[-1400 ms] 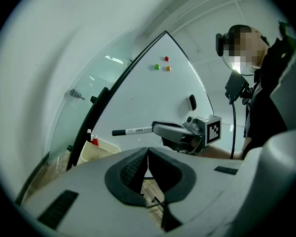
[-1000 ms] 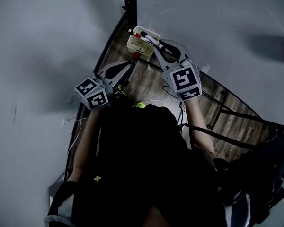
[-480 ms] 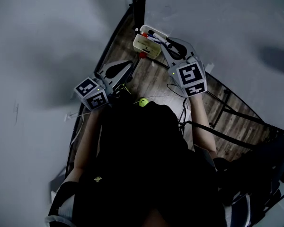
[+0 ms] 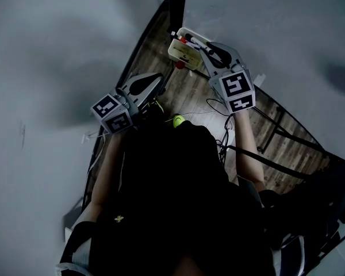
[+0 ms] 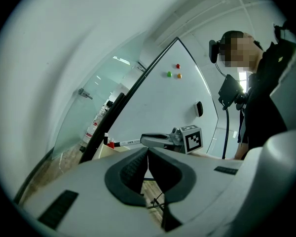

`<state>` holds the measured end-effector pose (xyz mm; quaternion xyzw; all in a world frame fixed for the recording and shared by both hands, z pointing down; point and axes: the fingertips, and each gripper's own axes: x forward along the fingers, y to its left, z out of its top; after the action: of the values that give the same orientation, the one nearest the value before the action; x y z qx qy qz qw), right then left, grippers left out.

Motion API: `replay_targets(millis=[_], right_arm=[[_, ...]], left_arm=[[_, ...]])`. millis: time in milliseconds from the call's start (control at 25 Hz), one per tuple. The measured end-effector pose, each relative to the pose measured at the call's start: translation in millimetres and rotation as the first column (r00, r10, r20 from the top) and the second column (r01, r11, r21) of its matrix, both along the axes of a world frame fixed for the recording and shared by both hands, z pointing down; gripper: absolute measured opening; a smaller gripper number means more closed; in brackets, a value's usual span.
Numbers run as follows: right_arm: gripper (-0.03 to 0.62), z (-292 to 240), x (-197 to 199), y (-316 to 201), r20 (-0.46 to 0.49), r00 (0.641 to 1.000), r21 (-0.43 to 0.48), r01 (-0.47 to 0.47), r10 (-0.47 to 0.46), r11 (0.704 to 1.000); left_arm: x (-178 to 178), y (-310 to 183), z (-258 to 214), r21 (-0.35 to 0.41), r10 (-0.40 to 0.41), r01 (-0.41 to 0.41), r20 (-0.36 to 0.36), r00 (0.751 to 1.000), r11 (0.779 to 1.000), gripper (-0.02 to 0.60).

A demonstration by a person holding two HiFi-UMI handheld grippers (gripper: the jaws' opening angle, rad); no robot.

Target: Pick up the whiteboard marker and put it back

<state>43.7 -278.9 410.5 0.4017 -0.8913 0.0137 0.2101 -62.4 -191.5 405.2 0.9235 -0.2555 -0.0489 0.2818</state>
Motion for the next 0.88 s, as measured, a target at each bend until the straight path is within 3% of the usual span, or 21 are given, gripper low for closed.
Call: replay_targets(millis=[880], right_arm=[[0.081, 41.1, -4.4, -19.3, 0.048, 0.999, -0.085, -0.018, 0.023, 0.996]], left_arm=[[-8.6, 0.9, 5.4, -0.045, -0.009, 0.01, 0.011, 1.0, 0.999, 0.012]])
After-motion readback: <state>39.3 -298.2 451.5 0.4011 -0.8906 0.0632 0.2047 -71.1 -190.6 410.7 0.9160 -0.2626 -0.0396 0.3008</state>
